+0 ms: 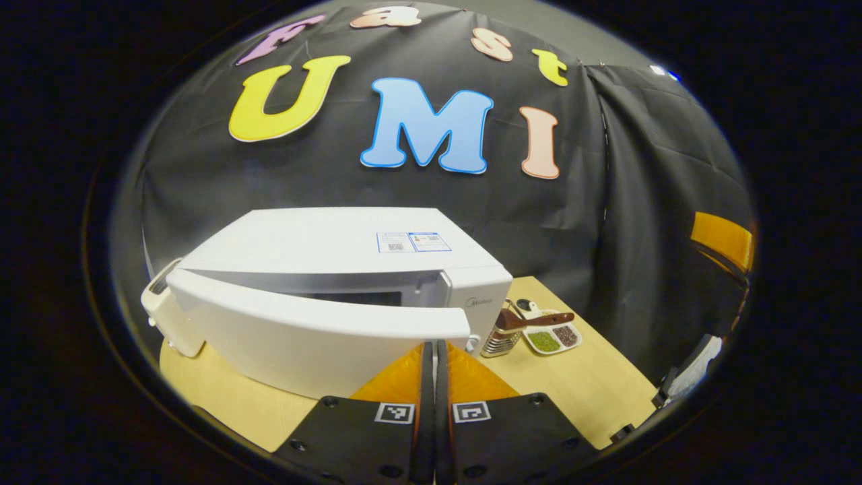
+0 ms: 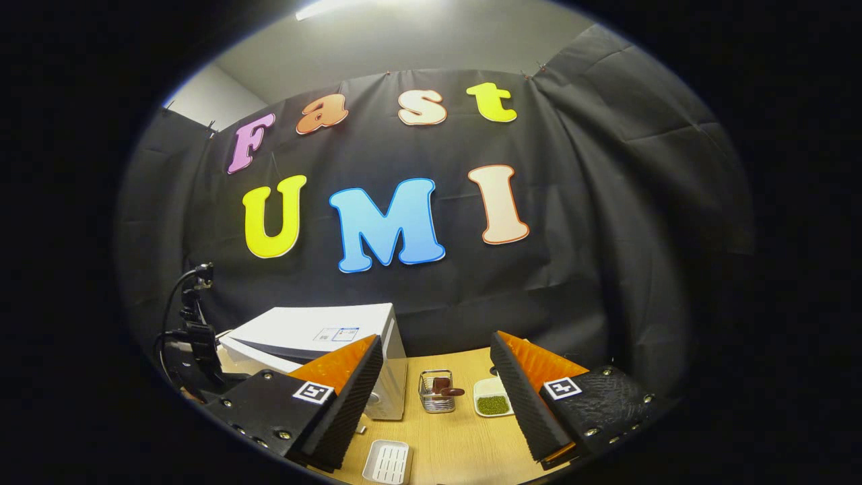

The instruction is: Open the microwave oven with the left hand, put the food in, and close the microwave oven.

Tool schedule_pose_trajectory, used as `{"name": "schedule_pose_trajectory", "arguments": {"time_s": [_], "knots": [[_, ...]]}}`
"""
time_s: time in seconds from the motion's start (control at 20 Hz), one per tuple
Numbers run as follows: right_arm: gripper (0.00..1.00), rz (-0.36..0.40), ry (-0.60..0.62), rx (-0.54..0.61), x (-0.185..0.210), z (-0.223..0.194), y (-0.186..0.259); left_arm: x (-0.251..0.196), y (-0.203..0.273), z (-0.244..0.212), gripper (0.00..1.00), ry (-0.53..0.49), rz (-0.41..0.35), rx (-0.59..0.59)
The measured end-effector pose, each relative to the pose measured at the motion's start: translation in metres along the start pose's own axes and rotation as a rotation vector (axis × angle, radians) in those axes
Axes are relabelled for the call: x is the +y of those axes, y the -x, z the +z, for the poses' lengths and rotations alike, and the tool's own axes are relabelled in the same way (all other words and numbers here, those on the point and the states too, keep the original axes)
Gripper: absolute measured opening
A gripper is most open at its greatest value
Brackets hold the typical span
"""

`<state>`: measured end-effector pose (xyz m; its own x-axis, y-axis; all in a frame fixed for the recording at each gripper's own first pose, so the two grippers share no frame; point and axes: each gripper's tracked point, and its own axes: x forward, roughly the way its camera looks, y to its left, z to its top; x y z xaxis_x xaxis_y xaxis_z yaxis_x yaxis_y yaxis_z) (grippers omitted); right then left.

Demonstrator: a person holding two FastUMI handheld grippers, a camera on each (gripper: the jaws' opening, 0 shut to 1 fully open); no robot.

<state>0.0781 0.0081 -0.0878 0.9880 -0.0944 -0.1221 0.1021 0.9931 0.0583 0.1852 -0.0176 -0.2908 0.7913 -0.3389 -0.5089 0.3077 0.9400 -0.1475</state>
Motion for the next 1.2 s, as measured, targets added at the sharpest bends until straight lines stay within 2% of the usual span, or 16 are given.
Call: {"name": "schedule_pose_trajectory", "arguments": {"time_s": [0.45,0.55,0.65,0.8,0.85,1.2], "knots": [[0.97,0.008,0.022,0.013,-0.004,-0.004,-0.009,0.006,-0.038,0.017,0.07,0.011,0.024,0.002],[0.97,0.009,0.025,0.019,-0.004,-0.005,-0.011,-0.002,-0.039,0.016,0.1,0.02,0.001,0.004],[0.97,0.005,0.017,0.022,-0.006,-0.006,-0.011,0.0,-0.041,0.018,0.07,-0.025,0.012,-0.004],[0.97,0.004,0.023,0.023,-0.005,-0.006,-0.011,0.001,-0.04,0.02,0.04,0.005,0.012,-0.006],[0.97,0.007,0.026,0.025,-0.003,-0.007,-0.01,0.001,-0.04,0.019,0.07,0.014,0.007,-0.008],[0.97,0.031,0.039,0.023,0.005,-0.004,-0.009,0.0,-0.043,0.019,0.07,0.018,0.023,-0.018]]}}
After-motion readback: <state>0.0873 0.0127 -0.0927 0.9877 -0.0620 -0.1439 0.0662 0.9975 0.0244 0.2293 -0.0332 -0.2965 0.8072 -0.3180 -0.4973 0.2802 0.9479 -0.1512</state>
